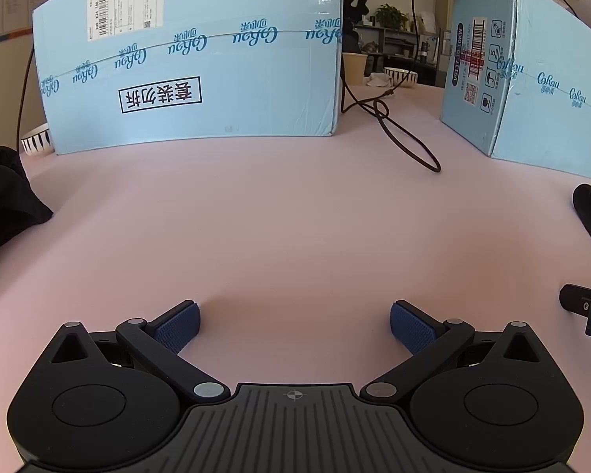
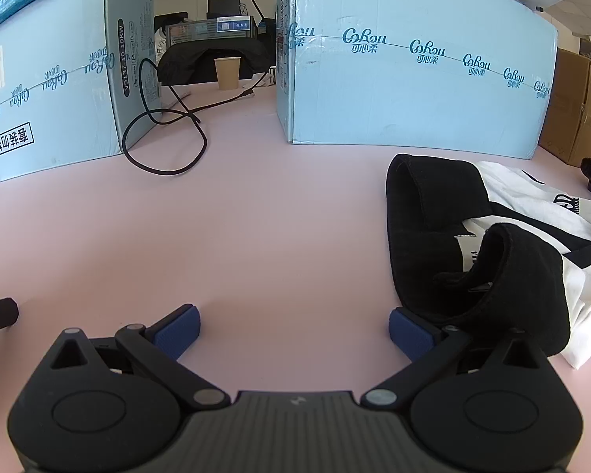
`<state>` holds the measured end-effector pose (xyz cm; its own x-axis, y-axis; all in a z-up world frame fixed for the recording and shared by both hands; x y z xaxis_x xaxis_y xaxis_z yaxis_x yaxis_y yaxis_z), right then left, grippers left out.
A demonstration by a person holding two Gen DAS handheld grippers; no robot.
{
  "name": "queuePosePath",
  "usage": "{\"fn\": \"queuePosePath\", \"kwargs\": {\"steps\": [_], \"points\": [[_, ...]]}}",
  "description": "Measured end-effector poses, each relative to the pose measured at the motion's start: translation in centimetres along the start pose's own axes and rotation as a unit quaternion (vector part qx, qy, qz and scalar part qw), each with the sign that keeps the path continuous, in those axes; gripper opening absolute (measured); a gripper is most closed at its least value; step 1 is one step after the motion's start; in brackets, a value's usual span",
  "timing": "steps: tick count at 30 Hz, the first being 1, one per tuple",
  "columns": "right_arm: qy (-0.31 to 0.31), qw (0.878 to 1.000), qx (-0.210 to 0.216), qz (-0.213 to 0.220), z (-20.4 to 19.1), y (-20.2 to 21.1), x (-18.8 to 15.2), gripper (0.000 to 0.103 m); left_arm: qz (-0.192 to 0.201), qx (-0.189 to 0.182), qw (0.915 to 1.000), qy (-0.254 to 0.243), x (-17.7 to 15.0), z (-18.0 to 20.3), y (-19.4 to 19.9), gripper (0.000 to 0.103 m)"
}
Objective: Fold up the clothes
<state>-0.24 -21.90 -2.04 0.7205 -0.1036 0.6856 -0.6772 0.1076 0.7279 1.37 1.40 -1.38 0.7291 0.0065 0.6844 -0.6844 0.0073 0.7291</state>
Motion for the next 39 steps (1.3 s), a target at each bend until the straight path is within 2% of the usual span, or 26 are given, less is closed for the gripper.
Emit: {"fn": "queuePosePath", "kwargs": {"steps": [4,9,10,11,13,15,17,21,23,27,29,32,33,35,37,39], "points": [[-0.003,1.000,0.015,-0.008,0.4,0.1,0.3,0.103,0.000,-0.002,1.0000,-0.003,-0.3,-1.1,0.3,0.103],[0.019,0.995,0.092,-0.019,1.7,1.2,0.6,0.103,-0.010,-0.042,0.9981,-0.044,-0.8,-1.4,1.4,0.103],[0.022,0.991,0.130,-0.011,2.5,2.0,0.7,0.103,-0.008,-0.052,0.9968,-0.060,-0.9,-1.0,1.9,0.103],[0.023,0.989,0.143,-0.005,3.0,2.4,0.7,0.103,-0.001,-0.060,0.9950,-0.080,-1.0,-0.5,2.6,0.103],[0.036,0.986,0.158,0.039,4.9,4.6,0.6,0.103,0.027,-0.069,0.9896,-0.123,-1.4,1.2,4.2,0.103],[0.057,0.983,0.141,0.103,6.9,7.1,0.1,0.103,0.052,-0.088,0.9805,-0.168,-1.7,2.3,5.6,0.103],[0.079,0.979,0.116,0.148,8.5,9.3,-0.7,0.103,0.068,-0.117,0.9688,-0.207,-2.0,3.1,6.8,0.103],[0.124,0.971,0.065,0.191,11.6,12.2,-3.9,0.103,0.074,-0.184,0.9436,-0.265,-2.8,5.2,8.1,0.103],[0.137,0.970,0.050,0.196,12.7,13.0,-5.5,0.103,0.077,-0.210,0.9308,-0.289,-3.2,6.4,8.5,0.103],[0.151,0.967,-0.007,0.205,15.8,14.5,-9.0,0.103,0.109,-0.226,0.9091,-0.333,-3.6,10.5,8.5,0.103],[0.138,0.970,-0.040,0.199,17.4,14.6,-10.1,0.103,0.119,-0.226,0.9029,-0.345,-3.7,13.0,8.3,0.103],[0.100,0.977,-0.060,0.179,20.0,14.1,-11.4,0.103,0.128,-0.224,0.9006,-0.350,-2.7,17.1,6.6,0.103],[0.075,0.982,-0.058,0.163,21.6,13.7,-11.9,0.103,0.135,-0.230,0.8955,-0.356,-2.4,18.3,6.2,0.103],[0.038,0.987,-0.063,0.145,23.6,13.1,-12.5,0.103,0.148,-0.244,0.8805,-0.378,-2.8,19.4,6.3,0.103],[0.008,0.985,-0.080,0.153,25.4,12.9,-13.0,0.103,0.162,-0.253,0.8628,-0.406,-3.4,20.3,6.8,0.103],[-0.015,0.982,-0.097,0.161,26.7,12.8,-13.3,0.103,0.169,-0.259,0.8499,-0.427,-3.5,21.5,6.1,0.103]]}}
Point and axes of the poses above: each gripper's, at about its wrist camera, not at the fingertips, and y roughly against the way its jaws point, z to its right, x to its top, the point moved 2 cm from there along -y, roughly the way its jaws point, and after that the axes turned 8 degrees about -z, right-handed, at the moved point
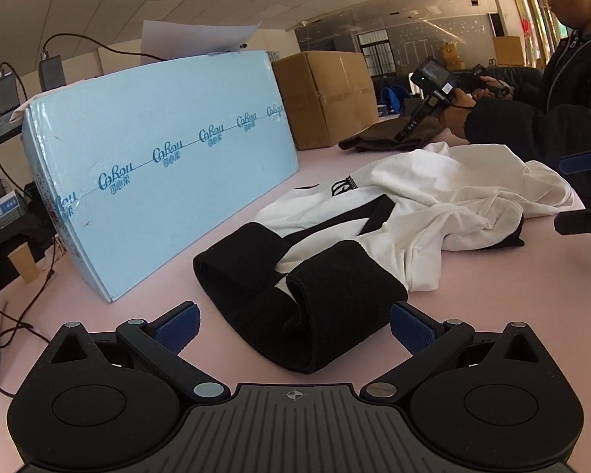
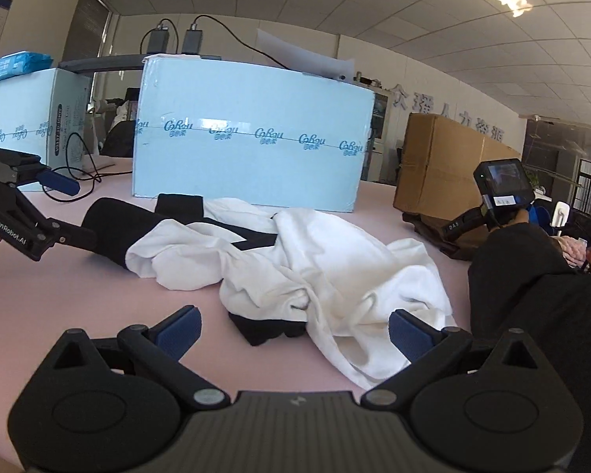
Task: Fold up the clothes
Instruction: 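Move both grippers to the crumpled white T-shirt and close on its black-trimmed edge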
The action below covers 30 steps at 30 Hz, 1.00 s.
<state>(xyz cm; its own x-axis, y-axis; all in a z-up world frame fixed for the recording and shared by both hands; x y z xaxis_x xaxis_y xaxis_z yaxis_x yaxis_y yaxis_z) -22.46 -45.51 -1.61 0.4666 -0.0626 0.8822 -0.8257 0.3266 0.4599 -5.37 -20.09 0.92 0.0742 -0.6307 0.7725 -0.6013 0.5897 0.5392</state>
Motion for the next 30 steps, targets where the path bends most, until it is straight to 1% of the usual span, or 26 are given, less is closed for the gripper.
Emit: {"fn": "queuePosePath", "kwargs": {"steps": [1,4,8,10,13,15,19,22,25,28,29,30], "points": [[-0.007,1.000,-0.004,0.000,0.4,-0.2,-0.1,0.103,-0.002,-0.005,1.0000,-0.007,0.4,0.3,-1.3,0.103],[-0.023,1.000,-0.004,-0.008,2.0,-1.1,0.0,0.103,-0.008,-0.010,0.9998,-0.013,1.8,1.0,-2.5,0.103],[-0.029,0.999,-0.008,-0.018,2.3,-2.7,-0.2,0.103,-0.027,-0.023,0.9994,0.000,3.9,2.2,-4.7,0.103],[-0.042,0.999,0.002,-0.024,2.8,-3.5,0.0,0.103,-0.037,-0.030,0.9988,0.007,4.8,2.7,-5.6,0.103],[-0.073,0.997,0.023,-0.030,3.7,-4.5,0.5,0.103,-0.063,-0.036,0.9972,0.020,4.8,2.6,-7.3,0.103],[-0.090,0.995,0.030,-0.031,3.9,-5.2,0.7,0.103,-0.071,-0.047,0.9958,0.034,5.3,2.5,-7.9,0.103],[-0.115,0.992,0.037,-0.033,4.2,-6.5,0.8,0.103,-0.094,-0.091,0.9889,0.071,6.1,2.0,-9.4,0.103],[-0.118,0.992,0.043,-0.031,4.0,-7.2,0.7,0.103,-0.104,-0.118,0.9817,0.107,5.5,0.8,-10.1,0.103],[-0.113,0.992,0.043,-0.035,4.1,-7.1,0.7,0.103,-0.104,-0.110,0.9837,0.097,6.0,1.5,-10.3,0.103],[-0.117,0.991,0.042,-0.041,4.0,-7.3,0.9,0.103,-0.106,-0.108,0.9836,0.098,6.2,1.6,-10.6,0.103],[-0.117,0.991,0.040,-0.043,3.9,-7.4,1.0,0.101,-0.106,-0.108,0.9835,0.099,6.3,1.7,-10.8,0.103],[-0.112,0.992,0.038,-0.043,3.8,-7.5,1.1,0.096,-0.106,-0.106,0.9835,0.100,6.4,1.7,-10.7,0.103]]}}
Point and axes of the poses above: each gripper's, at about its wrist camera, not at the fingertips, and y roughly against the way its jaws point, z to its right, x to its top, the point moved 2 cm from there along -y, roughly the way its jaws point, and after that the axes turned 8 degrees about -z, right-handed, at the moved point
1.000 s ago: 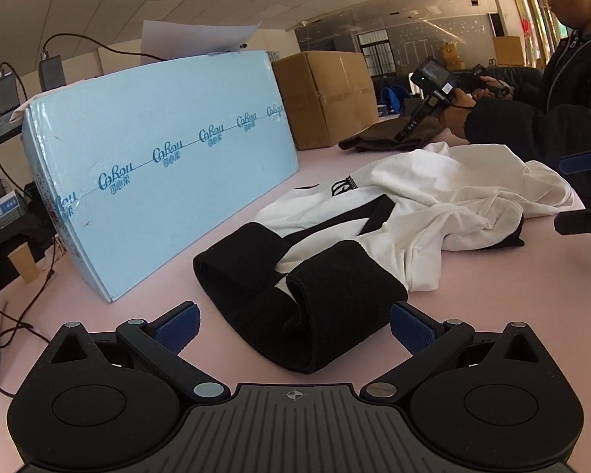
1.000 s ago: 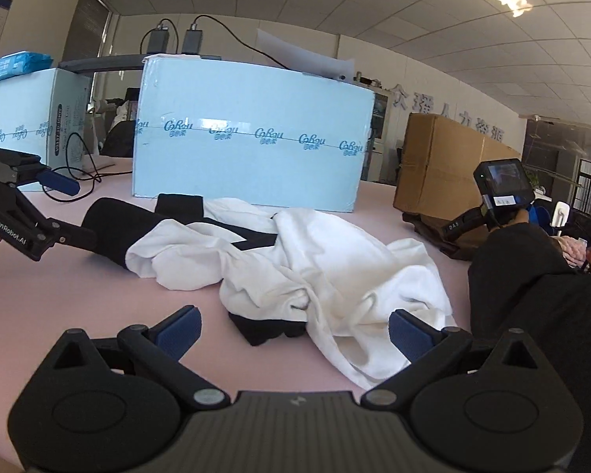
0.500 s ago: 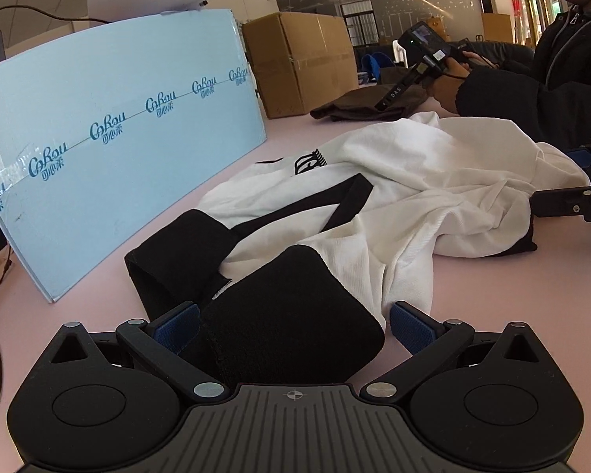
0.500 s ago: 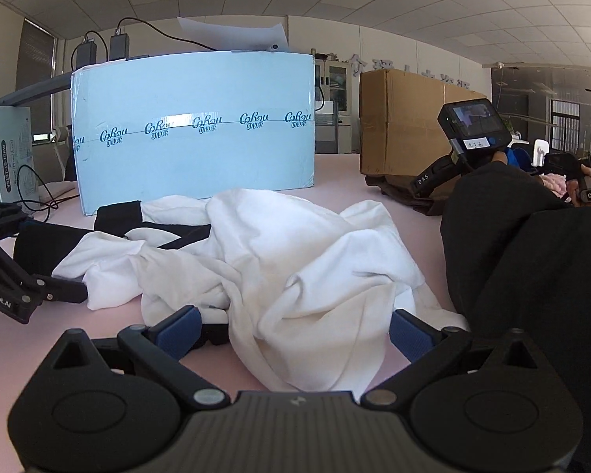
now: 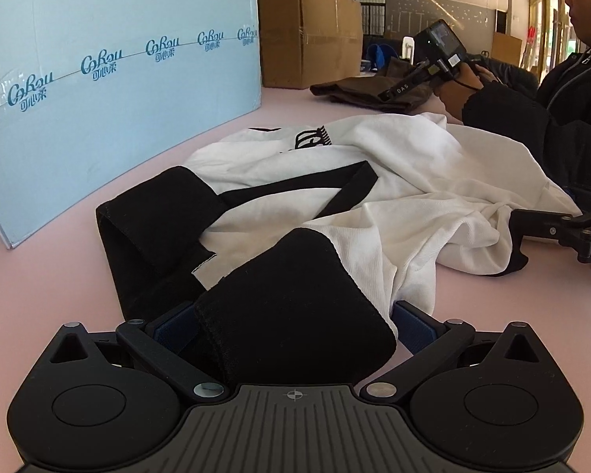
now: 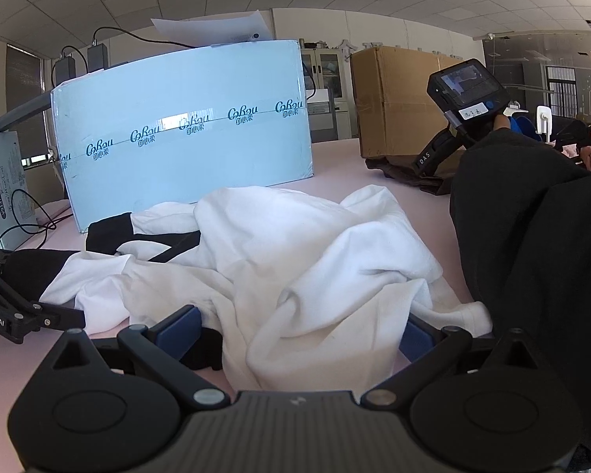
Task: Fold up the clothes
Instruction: 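Move both grippers to the crumpled white T-shirt and close on its black-trimmed edge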
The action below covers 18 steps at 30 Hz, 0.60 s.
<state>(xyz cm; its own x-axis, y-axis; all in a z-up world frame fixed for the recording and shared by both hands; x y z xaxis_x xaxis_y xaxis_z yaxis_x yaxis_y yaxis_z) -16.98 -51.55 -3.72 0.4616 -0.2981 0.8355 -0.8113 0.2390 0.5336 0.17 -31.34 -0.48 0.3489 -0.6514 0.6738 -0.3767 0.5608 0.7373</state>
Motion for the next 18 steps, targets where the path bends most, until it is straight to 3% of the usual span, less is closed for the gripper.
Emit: {"fn": "queuePosePath", "kwargs": {"steps": [7,9,12,14,18], "points": [[0.000,1.000,0.013,0.001,-0.3,0.3,-0.2,0.074,0.004,0.000,1.0000,0.002,0.2,0.9,-0.4,0.099],[-0.002,1.000,0.022,0.000,-0.4,0.5,-0.2,0.062,0.009,-0.002,0.9999,-0.006,0.5,1.8,-0.5,0.092],[0.002,1.000,0.023,0.001,-0.7,0.9,-0.1,0.053,0.015,0.003,0.9998,-0.015,-0.2,1.6,0.8,0.079],[0.007,1.000,0.017,0.001,-1.0,1.1,-0.2,0.049,0.021,0.005,0.9994,-0.025,-0.4,2.1,1.1,0.061],[0.021,1.000,0.013,0.011,-1.8,1.8,-0.2,0.033,0.025,0.005,0.9989,-0.039,-0.9,2.6,1.8,0.037]]}}
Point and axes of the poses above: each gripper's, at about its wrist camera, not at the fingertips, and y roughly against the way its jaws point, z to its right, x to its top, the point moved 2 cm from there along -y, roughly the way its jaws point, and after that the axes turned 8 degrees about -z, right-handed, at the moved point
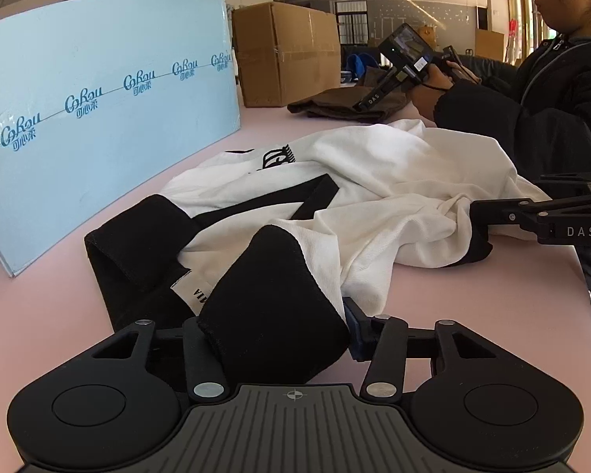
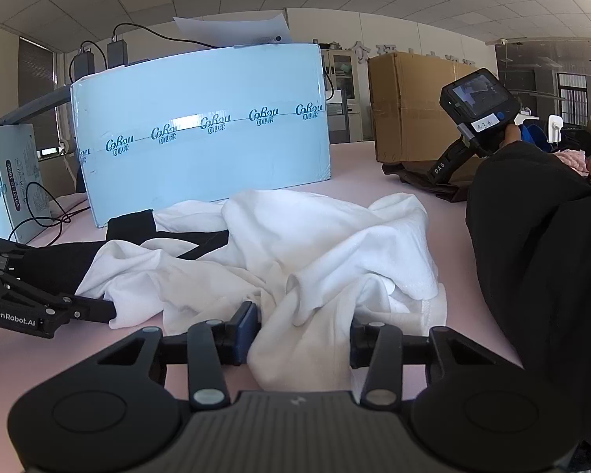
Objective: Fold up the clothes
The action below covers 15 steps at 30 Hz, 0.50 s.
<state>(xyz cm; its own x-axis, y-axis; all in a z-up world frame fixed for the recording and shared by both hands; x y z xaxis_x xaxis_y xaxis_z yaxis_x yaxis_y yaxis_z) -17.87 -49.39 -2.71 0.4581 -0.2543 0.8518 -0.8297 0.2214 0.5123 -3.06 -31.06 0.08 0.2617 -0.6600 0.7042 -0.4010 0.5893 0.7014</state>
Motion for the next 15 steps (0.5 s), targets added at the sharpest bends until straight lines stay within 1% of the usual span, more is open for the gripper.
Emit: {"fn": "queuePosePath", "kwargs": {"steps": [2,5,8,11,15], "points": [[-0.002,1.000,-0.004,0.003,-0.1,0.4,0.1,0.027,-0.001,0.000,1.0000,0.000,-0.7,-0.4,0.9,0.030],[-0.014,1.000,0.013,0.006,0.2,0.9,0.3,0.026,0.005,0.013,0.9999,0.008,-1.7,-1.3,2.3,0.025],[-0.023,0.999,0.026,0.008,0.1,1.4,0.5,0.024,0.013,0.017,0.9993,0.031,-2.1,-2.4,3.2,0.023],[-0.022,0.999,0.027,0.014,-0.4,1.8,0.8,0.024,0.017,0.012,0.9983,0.055,-2.3,-3.4,4.2,0.023],[-0.016,0.999,0.039,0.022,-1.6,2.2,1.5,0.024,0.042,0.019,0.9970,0.062,-2.5,-4.1,6.3,0.023]]}}
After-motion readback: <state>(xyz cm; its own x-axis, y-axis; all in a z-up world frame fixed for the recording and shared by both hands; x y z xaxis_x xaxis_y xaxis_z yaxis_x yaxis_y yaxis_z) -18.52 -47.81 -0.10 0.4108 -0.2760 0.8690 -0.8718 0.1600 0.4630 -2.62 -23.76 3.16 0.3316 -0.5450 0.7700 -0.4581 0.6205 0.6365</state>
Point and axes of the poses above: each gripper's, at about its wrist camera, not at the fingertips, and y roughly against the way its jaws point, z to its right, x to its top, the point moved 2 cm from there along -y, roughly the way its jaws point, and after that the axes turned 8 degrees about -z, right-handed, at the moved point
